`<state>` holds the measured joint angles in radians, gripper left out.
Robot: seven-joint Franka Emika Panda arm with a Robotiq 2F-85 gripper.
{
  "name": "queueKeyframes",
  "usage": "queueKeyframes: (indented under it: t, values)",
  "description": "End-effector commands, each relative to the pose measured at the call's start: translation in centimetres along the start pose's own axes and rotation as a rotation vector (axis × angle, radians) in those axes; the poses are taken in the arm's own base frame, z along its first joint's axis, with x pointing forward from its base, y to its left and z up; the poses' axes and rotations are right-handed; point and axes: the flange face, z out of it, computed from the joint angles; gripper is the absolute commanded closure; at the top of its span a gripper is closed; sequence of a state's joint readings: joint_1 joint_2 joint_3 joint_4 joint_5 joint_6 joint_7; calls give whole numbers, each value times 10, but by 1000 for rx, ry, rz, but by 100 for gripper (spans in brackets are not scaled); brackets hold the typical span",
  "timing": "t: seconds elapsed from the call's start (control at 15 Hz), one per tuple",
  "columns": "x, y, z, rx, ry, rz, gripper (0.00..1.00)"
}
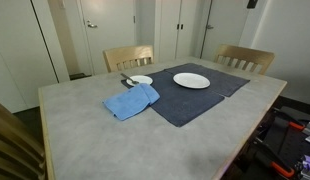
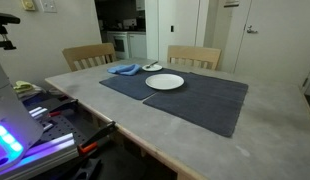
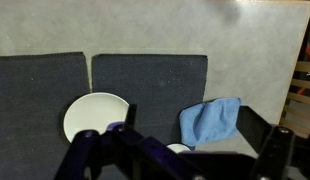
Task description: Use the blue towel to wipe the white plate
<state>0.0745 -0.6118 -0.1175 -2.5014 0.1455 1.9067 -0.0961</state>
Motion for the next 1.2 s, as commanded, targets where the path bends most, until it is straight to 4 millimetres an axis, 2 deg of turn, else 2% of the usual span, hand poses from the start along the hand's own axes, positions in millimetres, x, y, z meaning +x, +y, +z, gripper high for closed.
queueKeyframes:
  t: [0.0,0.13,0.33,0.8,0.87,1.0,1.13]
  values:
    - [0,0,-1,0,-1,0,0]
    - [-3,-4,4,3,7,13,0]
    - [-11,3,14,-25,28,-29,0]
    - [-31,49,38,-54,28,-192,0]
    - [-23,37,30,-50,-1,-145,0]
    - [-27,46,35,-43,10,-167,0]
    - [-28,46,35,-43,13,-172,0]
